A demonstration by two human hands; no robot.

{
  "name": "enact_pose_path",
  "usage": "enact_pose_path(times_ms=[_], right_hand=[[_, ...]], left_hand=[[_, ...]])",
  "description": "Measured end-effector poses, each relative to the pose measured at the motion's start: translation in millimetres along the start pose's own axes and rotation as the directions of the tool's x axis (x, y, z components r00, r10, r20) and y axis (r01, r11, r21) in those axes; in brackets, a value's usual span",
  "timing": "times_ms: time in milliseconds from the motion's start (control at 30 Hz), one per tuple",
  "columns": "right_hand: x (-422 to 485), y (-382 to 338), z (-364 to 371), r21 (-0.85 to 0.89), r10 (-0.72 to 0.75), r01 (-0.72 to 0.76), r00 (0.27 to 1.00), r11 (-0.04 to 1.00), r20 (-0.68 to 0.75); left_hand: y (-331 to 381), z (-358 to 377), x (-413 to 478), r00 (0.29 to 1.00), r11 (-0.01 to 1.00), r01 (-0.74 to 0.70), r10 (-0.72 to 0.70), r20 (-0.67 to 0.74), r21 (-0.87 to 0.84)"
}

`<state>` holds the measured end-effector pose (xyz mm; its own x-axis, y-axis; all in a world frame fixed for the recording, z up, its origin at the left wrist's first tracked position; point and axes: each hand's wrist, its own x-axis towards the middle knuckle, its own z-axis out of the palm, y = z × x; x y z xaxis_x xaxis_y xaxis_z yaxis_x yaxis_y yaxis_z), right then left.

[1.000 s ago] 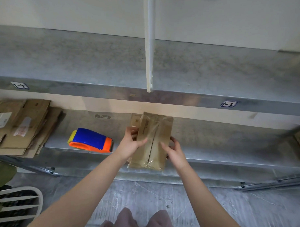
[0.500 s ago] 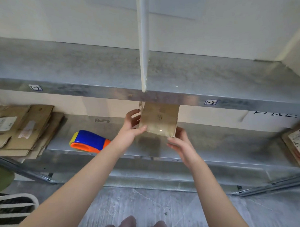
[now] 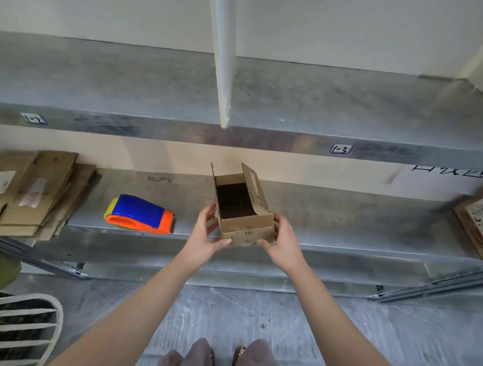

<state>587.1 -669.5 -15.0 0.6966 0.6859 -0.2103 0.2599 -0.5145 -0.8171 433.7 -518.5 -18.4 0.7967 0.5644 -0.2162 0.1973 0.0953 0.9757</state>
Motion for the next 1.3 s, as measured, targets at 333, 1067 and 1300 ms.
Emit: enact_pose_path(times_ms=[333, 1067, 1300], right_hand=[[7, 41, 36, 0.062, 0.016, -0.02, 0.998, 0.998, 0.054], [-64, 43, -35, 0.403, 0.152, -0.021, 0.943, 0.915, -0.296], [-95, 103, -140, 0.395, 0.166, -0.004, 0.911, 0.919, -0.377]], left_hand=[[-50, -11, 9, 0.996, 0.954, 0.057, -0.074, 0.047, 0.295], [24, 9, 12, 0.915, 0.174, -0.399, 0.13, 0.381, 0.9], [34, 115, 34, 0.868, 0.056, -0.482, 0.163, 0.469, 0.874]])
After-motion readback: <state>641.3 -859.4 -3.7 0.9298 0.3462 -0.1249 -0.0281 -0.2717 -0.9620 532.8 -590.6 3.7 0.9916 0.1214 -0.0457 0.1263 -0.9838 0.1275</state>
